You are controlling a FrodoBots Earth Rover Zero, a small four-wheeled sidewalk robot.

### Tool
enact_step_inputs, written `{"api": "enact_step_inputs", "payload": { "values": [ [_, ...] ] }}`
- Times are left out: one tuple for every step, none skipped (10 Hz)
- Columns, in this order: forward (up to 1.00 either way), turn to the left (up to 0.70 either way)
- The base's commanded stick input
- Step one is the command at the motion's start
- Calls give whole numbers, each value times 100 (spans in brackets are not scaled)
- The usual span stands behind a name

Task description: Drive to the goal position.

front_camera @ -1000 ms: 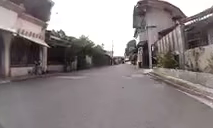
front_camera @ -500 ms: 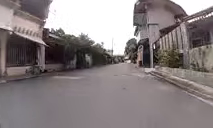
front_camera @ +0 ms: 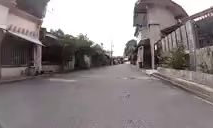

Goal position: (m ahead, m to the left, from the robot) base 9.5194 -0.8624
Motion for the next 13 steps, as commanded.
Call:
{"api": "enact_step_inputs", "payload": {
  "values": [
    [70,1],
    [70,1],
    [70,1],
    [70,1],
    [70,1],
    [70,1],
    [70,1],
    [70,1],
    [70,1],
    [70,1],
    [70,1],
    [70,1],
    [70,1]
  ]
}}
